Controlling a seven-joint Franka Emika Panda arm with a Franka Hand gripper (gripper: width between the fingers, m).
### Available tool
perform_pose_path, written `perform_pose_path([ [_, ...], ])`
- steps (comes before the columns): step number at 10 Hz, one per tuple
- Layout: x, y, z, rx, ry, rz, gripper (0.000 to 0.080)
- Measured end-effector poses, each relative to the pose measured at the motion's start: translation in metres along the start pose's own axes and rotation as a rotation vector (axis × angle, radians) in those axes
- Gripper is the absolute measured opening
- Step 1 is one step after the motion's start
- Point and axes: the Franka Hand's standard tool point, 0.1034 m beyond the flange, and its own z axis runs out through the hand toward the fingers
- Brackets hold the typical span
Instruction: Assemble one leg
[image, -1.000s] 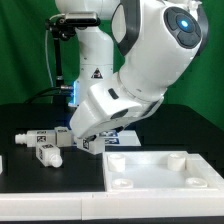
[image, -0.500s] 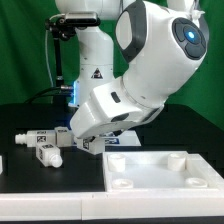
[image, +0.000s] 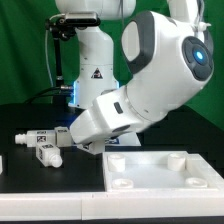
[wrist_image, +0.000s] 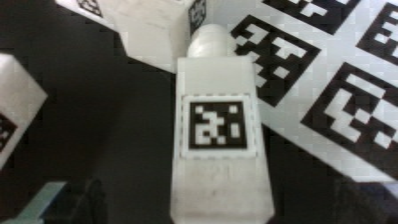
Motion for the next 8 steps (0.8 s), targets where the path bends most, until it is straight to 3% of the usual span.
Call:
perform_pose_path([
  [2, -0.0006, -0.005, 0.0108, 0.006, -0.013, -0.004, 0.0649],
  [7, -0.0037, 0.0029, 0.0131, 0.018, -0.012, 0.01, 0.062],
  [8, -0.0037, 0.0029, 0.0131, 0.018, -0.012, 0.01, 0.0485],
])
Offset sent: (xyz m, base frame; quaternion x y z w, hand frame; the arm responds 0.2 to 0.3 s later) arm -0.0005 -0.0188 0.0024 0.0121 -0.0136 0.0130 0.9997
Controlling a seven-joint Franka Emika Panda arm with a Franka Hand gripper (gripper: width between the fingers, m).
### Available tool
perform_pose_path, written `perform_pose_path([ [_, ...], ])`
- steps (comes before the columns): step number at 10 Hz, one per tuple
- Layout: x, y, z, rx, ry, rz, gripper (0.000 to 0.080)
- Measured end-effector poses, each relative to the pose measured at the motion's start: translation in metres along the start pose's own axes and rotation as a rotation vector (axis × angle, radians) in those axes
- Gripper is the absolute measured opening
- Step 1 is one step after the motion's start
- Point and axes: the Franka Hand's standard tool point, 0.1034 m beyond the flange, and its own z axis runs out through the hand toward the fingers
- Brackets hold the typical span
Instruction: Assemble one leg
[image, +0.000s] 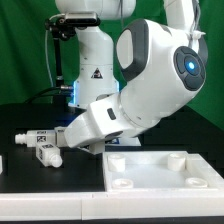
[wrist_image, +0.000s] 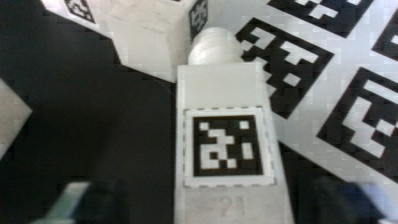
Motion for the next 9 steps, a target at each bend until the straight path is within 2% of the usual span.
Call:
perform_pose_path([
  [1, 0.0, 0.0, 0.0, 0.0, 0.0, 0.0, 0.0337],
  [2, 0.0, 0.0, 0.0, 0.0, 0.0, 0.0, 0.0337],
  [3, 0.0, 0.0, 0.0, 0.0, 0.0, 0.0, 0.0284],
  [4, -0.002, -0.001, -0.006, 0.003, -0.011, -0.011, 0.0284],
  [5, -0.007, -0.001, -0.032, 0.003, -0.015, -0.031, 0.0284],
  [6, -0.013, 0.0, -0.068, 0.03, 0.009, -0.056, 0.0284],
  [7, -0.019, 0.004, -0.095, 0.063, 0.043, -0.058, 0.0284],
  [8, -0.025, 0.014, -0.116, 0.047, 0.079, -0.054, 0.0284],
  [9, -0.027, 0.018, -0.111, 0.045, 0.074, -0.062, 0.0284],
])
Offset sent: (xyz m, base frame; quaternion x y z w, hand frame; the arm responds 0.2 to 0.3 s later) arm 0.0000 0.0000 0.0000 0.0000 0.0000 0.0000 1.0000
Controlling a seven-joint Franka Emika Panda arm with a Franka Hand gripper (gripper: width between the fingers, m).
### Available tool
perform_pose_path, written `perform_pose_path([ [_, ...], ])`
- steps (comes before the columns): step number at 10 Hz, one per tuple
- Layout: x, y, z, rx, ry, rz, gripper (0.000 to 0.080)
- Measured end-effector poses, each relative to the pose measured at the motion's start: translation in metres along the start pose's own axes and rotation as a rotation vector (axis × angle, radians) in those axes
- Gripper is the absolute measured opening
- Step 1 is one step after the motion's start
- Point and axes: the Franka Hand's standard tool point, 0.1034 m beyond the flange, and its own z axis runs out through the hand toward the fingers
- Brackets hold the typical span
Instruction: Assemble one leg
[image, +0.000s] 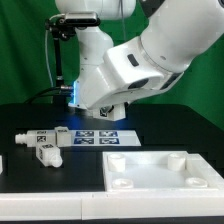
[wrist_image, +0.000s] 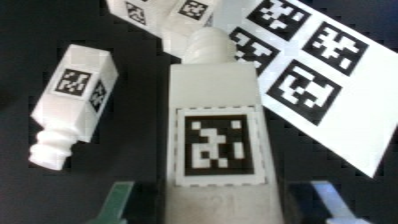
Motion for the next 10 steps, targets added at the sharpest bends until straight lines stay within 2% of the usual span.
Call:
perform_pose_path([
  [1, 0.003, 0.0, 0.003, 0.001, 0.007, 0.0, 0.0284],
  [2, 0.011, 0.005, -0.004, -0.013, 0.102, 0.004, 0.0285],
  [3, 0.007, 0.003, -0.011, -0.005, 0.157, 0.029, 0.0285],
  [4, 0.011, -0.002, -0.037, 0.021, 0.21, 0.036, 0.0285],
  [5, 0.016, 0.007, -0.076, 0.064, 0.32, 0.056, 0.0285],
  [6, 0.015, 0.023, -0.1, 0.054, 0.403, 0.052, 0.0285],
  [7, 0.014, 0.034, -0.114, 0.025, 0.471, 0.052, 0.0285],
  [8, 0.017, 0.036, -0.112, 0.003, 0.544, 0.064, 0.0285],
  [10, 0.015, 0.043, -0.111, -0.023, 0.671, 0.085, 0.0285],
])
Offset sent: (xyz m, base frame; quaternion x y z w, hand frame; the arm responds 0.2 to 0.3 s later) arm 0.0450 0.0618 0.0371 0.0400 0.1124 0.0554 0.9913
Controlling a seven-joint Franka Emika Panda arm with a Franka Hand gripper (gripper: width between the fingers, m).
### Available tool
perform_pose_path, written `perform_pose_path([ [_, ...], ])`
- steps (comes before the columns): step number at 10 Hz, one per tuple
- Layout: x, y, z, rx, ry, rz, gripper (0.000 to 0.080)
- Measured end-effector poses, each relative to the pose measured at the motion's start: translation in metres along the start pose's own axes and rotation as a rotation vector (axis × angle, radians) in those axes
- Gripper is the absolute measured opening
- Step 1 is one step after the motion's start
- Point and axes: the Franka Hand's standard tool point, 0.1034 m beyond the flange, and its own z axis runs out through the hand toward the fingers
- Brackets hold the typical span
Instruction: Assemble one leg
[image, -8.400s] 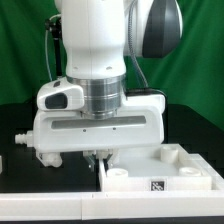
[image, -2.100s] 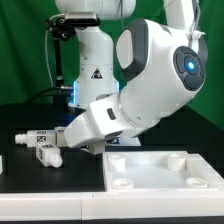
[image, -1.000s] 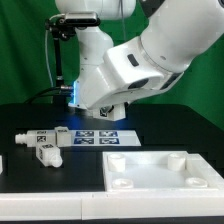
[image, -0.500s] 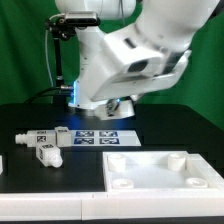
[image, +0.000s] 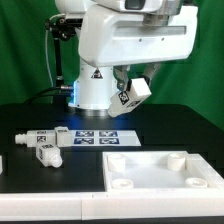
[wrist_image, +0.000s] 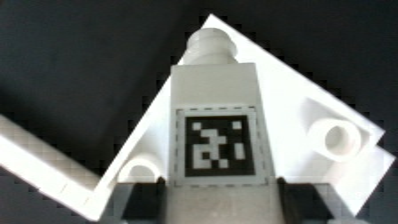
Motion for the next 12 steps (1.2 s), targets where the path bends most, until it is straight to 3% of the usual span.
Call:
perform_pose_path([
  [2, 0.013, -0.003, 0.012, -0.035, 0.151, 0.032, 0.0285],
  [3, 0.022, -0.01, 0.018, -0.03, 0.217, 0.061, 0.0285],
  [5, 0.053, -0.021, 0.013, -0.05, 0.344, 0.086, 0.0285],
  [6, 0.062, -0.017, 0.002, -0.088, 0.411, 0.082, 0.0285],
  [7, 0.059, -0.007, 0.002, -0.135, 0.474, 0.073, 0.0285],
  [8, 0.054, -0.001, 0.006, -0.163, 0.5, 0.069, 0.0285],
  [9, 0.051, 0.009, 0.003, -0.22, 0.556, 0.053, 0.0285],
  [10, 0.047, 0.014, 0.006, -0.257, 0.597, 0.055, 0.0285],
  [12, 0.056, -0.002, 0.019, -0.244, 0.634, 0.061, 0.0285],
])
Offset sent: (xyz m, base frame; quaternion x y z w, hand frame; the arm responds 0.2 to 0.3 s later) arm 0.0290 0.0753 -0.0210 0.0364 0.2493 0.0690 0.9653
